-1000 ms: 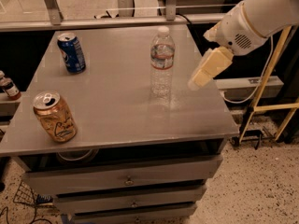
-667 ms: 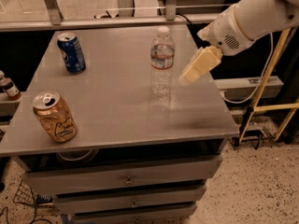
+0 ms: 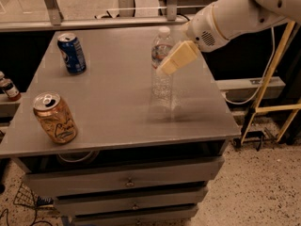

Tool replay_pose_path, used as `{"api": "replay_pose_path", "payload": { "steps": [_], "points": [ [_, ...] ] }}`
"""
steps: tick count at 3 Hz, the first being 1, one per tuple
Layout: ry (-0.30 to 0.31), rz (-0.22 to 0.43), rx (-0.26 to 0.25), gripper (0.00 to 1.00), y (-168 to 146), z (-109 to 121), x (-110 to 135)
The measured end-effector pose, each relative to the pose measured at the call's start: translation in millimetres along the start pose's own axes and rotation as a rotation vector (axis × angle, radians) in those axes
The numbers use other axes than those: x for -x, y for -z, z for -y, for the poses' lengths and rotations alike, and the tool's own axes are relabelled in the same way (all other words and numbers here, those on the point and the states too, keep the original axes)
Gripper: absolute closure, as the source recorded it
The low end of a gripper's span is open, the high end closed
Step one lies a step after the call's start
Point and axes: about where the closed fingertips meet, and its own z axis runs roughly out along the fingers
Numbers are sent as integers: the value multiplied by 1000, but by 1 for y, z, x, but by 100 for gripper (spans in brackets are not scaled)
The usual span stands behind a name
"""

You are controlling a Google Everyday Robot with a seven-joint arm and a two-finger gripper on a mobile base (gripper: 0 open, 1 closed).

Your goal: Move water bottle near pepsi can

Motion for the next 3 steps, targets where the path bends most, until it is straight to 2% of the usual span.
{"api": "replay_pose_path", "payload": {
  "steps": [1, 3],
  "points": [
    [4, 16, 28, 17, -14, -6, 12],
    [33, 46, 85, 64, -27, -17, 32]
  ]
}}
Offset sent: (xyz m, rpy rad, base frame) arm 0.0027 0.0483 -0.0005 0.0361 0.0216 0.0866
